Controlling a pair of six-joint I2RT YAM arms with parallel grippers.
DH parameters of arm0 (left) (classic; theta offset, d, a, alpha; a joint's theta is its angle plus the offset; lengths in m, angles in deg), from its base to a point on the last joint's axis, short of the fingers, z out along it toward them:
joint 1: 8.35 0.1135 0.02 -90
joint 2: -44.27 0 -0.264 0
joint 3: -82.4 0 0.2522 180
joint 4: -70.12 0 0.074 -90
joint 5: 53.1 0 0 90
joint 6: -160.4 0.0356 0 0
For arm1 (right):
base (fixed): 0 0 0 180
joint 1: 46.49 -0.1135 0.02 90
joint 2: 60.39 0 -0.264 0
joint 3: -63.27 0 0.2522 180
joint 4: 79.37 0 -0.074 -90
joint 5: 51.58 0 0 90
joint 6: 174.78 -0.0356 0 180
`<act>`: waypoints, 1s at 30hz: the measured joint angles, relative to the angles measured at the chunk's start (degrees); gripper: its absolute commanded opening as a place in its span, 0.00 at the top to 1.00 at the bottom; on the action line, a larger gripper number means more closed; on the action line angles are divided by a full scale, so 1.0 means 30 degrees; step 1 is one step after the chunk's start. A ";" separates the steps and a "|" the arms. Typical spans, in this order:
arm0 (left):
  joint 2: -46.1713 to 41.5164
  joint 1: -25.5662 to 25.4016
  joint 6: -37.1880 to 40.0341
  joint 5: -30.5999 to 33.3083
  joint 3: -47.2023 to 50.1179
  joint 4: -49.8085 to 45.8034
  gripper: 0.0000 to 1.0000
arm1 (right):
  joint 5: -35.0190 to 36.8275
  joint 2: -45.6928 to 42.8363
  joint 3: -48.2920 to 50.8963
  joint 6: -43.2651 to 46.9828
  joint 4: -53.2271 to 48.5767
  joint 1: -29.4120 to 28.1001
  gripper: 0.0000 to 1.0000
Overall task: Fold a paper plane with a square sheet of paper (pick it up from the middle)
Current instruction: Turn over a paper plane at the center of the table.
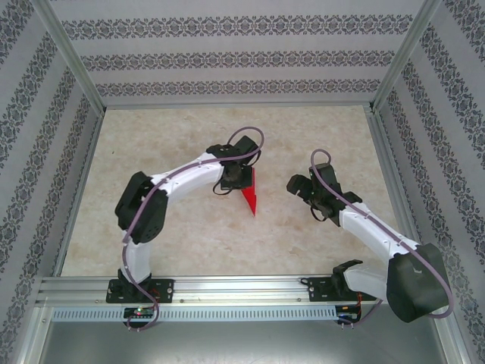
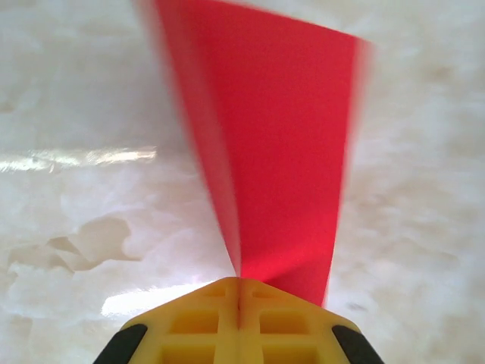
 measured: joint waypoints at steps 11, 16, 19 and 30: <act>-0.2273 0.1260 0.0933 -0.5763 0.6149 0.8109 1.00 | -0.3483 0.0597 -0.1231 0.0503 0.1530 -0.1217 0.36; -0.1348 0.1625 0.0138 -0.7861 0.7978 1.1074 1.00 | -0.3701 0.2018 -0.1851 0.0678 0.1953 -0.3053 0.51; -0.1209 0.1625 -0.0051 -0.8495 0.8510 1.1927 1.00 | -0.3781 0.3300 -0.2339 0.0896 0.1945 -0.3949 0.59; -0.1005 0.2229 -0.0393 -0.8976 0.9355 1.3202 1.00 | -0.3898 0.6754 -0.4029 0.1472 0.1625 -0.4779 0.61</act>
